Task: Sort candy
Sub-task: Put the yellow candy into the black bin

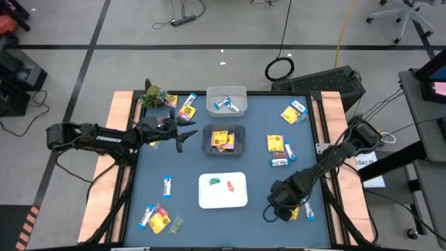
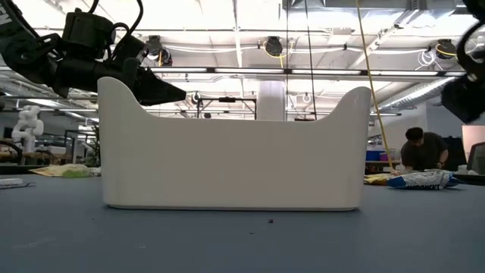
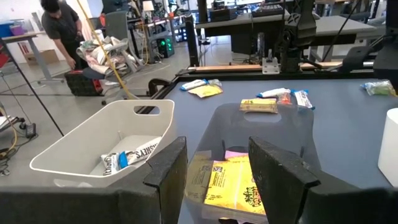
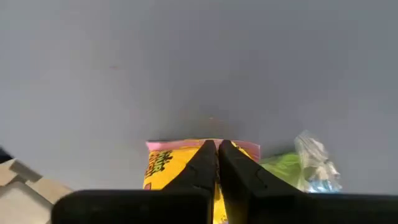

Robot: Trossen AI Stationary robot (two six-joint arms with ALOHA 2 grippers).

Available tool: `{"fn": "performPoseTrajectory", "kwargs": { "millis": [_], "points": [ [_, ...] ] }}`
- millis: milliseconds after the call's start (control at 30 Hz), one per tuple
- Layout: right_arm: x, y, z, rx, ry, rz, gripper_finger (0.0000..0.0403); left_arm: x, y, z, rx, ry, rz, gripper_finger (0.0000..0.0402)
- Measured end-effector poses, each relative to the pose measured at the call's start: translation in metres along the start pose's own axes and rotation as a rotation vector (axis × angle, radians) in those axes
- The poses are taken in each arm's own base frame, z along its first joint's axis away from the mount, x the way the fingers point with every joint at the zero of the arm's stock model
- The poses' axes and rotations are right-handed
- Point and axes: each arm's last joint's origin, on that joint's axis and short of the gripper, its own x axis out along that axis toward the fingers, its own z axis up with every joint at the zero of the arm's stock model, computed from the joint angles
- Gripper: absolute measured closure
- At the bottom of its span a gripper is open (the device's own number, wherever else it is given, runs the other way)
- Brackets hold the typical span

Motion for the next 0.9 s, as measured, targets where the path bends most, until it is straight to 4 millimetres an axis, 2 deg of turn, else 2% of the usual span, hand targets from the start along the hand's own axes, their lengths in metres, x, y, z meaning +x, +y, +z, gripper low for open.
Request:
{"fn": "performPoseTrajectory", "kwargs": {
  "millis": [200, 467, 600, 733, 900],
  "points": [
    [-0.03, 0.015, 0.008, -0.093, -0.129, -0.027, 0.0399, 0.0, 0.0, 0.0, 0.0, 0.0, 0.0, 0.0224],
    [-0.077, 0.033, 0.044, -0.308, -0.562, -0.072, 0.0402, 0.0, 0.0, 0.0, 0.0, 0.0, 0.0, 0.0224],
    [-0.096, 0.032, 0.074, -0.316, -0.801, -0.093, 0.0402, 0.0, 0.0, 0.0, 0.0, 0.0, 0.0, 0.0224],
    [-0.114, 0.027, 0.113, -0.315, -1.018, -0.113, 0.0402, 0.0, 0.0, 0.0, 0.001, 0.0, 0.0, 0.0224],
    [-0.13, 0.014, 0.16, -0.345, -1.183, -0.135, 0.0403, 0.0, 0.0, 0.0, 0.0, -0.001, 0.001, 0.0224]
  ]
}}
